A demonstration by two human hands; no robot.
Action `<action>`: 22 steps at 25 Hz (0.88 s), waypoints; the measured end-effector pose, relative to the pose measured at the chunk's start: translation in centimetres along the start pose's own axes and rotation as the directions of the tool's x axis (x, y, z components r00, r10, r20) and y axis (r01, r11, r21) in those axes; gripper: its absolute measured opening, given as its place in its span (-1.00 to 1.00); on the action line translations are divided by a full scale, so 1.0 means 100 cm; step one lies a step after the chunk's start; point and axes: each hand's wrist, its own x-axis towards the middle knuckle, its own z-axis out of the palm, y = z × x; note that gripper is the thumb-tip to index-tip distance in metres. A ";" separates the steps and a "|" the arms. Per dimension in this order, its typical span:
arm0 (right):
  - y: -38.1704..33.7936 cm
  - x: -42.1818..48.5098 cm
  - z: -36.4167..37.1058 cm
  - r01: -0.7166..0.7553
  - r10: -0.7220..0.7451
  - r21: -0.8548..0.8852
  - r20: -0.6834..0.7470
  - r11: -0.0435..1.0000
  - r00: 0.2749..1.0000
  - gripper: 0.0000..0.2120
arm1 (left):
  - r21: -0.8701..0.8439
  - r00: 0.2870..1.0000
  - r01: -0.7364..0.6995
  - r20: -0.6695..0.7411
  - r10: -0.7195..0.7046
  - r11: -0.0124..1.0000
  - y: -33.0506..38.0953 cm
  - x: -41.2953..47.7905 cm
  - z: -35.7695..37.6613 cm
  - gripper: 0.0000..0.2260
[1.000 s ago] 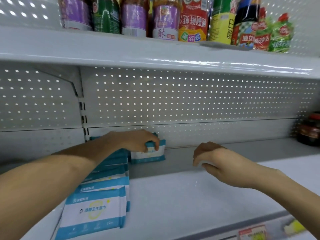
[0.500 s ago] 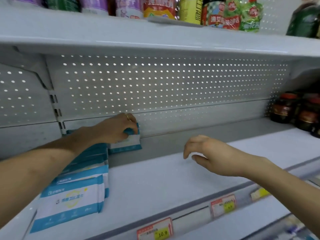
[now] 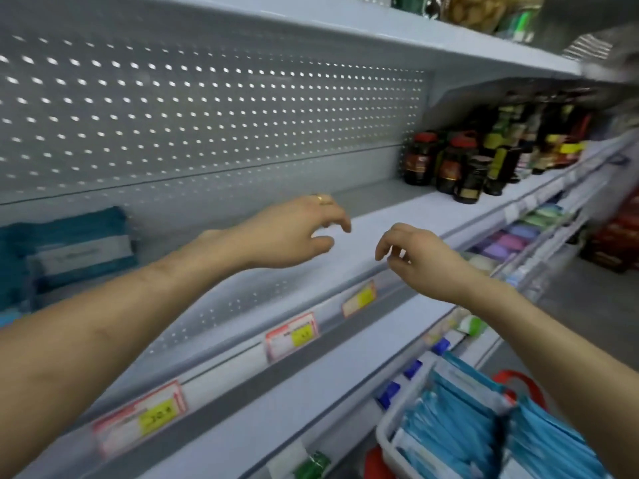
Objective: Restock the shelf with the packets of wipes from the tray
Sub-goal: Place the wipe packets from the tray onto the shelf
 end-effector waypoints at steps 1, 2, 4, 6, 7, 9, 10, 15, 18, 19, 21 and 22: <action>0.013 -0.010 -0.001 -0.055 0.056 0.012 -0.058 0.998 0.997 -0.74 | -0.018 1.000 -0.010 -0.003 0.010 1.000 0.015 0.008 0.010 -0.72; 0.023 -0.018 -0.001 -0.107 0.110 0.029 -0.119 0.994 0.987 -0.73 | -0.027 1.000 -0.018 -0.007 0.017 0.999 0.028 0.013 0.017 -0.72; 0.048 -0.044 -0.001 -0.221 0.231 0.067 -0.220 0.973 0.948 -0.73 | -0.048 0.999 -0.047 -0.016 0.046 0.998 0.054 0.027 0.038 -0.69; 0.074 -0.072 0.006 -0.325 0.338 0.094 -0.256 0.941 0.905 -0.72 | -0.054 0.997 -0.071 -0.007 0.070 0.996 0.077 0.038 0.060 -0.68; 0.089 -0.088 0.011 -0.379 0.390 0.092 -0.243 0.921 0.888 -0.71 | -0.060 0.996 -0.090 0.008 0.090 0.994 0.089 0.044 0.074 -0.68; 0.116 -0.118 0.027 -0.471 0.473 0.056 -0.168 0.880 0.865 -0.72 | -0.088 0.990 -0.129 0.050 0.134 0.988 0.105 0.050 0.102 -0.66; 0.129 -0.132 0.038 -0.515 0.515 0.031 -0.108 0.857 0.851 -0.74 | -0.110 0.985 -0.146 0.072 0.155 0.983 0.110 0.052 0.116 -0.66; 0.175 -0.185 0.090 -0.577 0.578 -0.074 0.221 0.813 0.786 -0.75 | -0.201 0.967 -0.124 0.196 0.164 0.972 0.120 0.048 0.177 -0.70; 0.186 -0.189 0.103 -0.545 0.558 -0.133 0.298 0.828 0.775 -0.65 | -0.223 0.959 -0.085 0.247 0.141 0.971 0.118 0.040 0.196 -0.70; 0.187 -0.187 0.106 -0.537 0.552 -0.143 0.314 0.832 0.772 -0.63 | -0.231 0.957 -0.071 0.257 0.131 0.970 0.117 0.037 0.199 -0.71; 0.190 -0.183 0.110 -0.518 0.538 -0.155 0.336 0.841 0.773 -0.62 | -0.246 0.956 -0.043 0.272 0.112 0.968 0.113 0.032 0.204 -0.71; 0.192 -0.182 0.113 -0.511 0.531 -0.154 0.345 0.845 0.774 -0.61 | -0.251 0.954 -0.032 0.280 0.104 0.968 0.111 0.029 0.207 -0.71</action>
